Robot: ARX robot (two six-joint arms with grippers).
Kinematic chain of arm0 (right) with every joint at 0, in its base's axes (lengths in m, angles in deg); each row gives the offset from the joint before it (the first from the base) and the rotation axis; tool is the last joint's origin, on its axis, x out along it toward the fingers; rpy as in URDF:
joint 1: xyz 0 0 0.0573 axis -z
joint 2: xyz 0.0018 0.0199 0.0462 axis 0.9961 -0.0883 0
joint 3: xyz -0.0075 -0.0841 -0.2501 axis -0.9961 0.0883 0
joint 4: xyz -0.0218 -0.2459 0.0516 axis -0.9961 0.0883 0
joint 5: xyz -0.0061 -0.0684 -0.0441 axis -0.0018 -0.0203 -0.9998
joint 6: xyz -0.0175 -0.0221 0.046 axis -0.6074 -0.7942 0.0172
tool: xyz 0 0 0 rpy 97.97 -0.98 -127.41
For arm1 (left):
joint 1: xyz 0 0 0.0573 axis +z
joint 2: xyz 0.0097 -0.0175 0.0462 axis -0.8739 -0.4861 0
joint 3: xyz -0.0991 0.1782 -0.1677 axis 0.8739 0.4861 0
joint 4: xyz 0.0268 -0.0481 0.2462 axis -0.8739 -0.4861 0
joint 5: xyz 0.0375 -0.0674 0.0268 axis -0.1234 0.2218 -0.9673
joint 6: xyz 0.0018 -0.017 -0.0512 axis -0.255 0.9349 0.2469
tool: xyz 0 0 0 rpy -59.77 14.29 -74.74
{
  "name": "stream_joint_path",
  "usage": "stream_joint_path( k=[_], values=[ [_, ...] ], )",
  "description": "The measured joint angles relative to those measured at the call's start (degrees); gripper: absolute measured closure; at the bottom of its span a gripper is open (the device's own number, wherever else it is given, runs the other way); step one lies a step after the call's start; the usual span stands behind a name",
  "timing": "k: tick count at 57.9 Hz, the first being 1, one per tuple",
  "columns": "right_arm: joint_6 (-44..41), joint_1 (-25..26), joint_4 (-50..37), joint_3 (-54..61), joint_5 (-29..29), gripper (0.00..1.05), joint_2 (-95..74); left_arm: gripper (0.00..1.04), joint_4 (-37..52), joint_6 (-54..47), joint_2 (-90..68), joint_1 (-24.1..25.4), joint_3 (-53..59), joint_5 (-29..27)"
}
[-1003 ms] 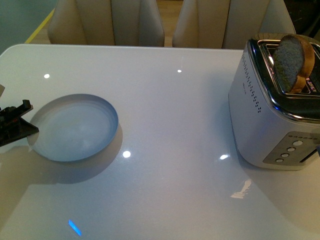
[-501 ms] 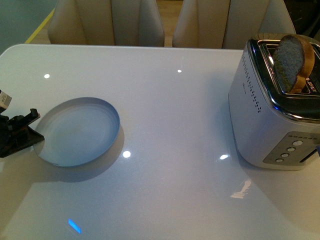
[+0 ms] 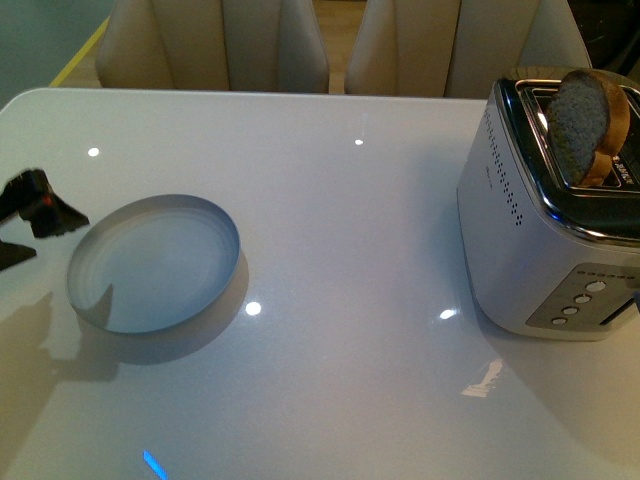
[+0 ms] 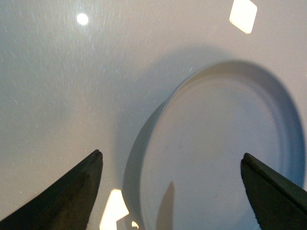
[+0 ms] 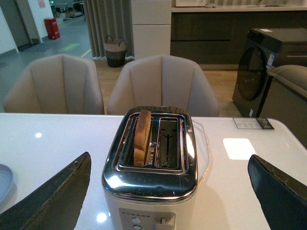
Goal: Left arm holds plate, right arm toasts bread
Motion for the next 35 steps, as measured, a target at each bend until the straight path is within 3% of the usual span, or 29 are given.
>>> stream_joint_path(
  k=[3,19,26,29,32,35],
  values=[
    [0.0,0.0,0.0,0.0,0.0,0.09,0.0,0.06,0.17,-0.07,3.63,0.0,1.07,0.0],
    [0.02,0.0,0.02,0.0,0.0,0.09,0.0,0.07,-0.44,4.28,30.97,-4.09,10.36,1.18],
    [0.02,0.0,0.0,0.0,0.0,0.09,0.0,0.08,-2.56,5.03,37.4,-6.32,10.84,-1.73],
    [0.0,0.0,0.0,0.0,0.0,0.09,0.0,0.17,9.7,1.18,37.48,-7.41,14.32,-9.99],
    [0.02,0.0,0.02,0.0,-0.02,0.09,0.02,0.31,27.96,-5.66,38.05,-8.31,22.36,-18.14],
    [0.02,0.0,0.02,0.0,0.0,0.09,0.02,0.43,36.76,-8.9,40.24,-8.83,27.89,-19.54]
  ],
)
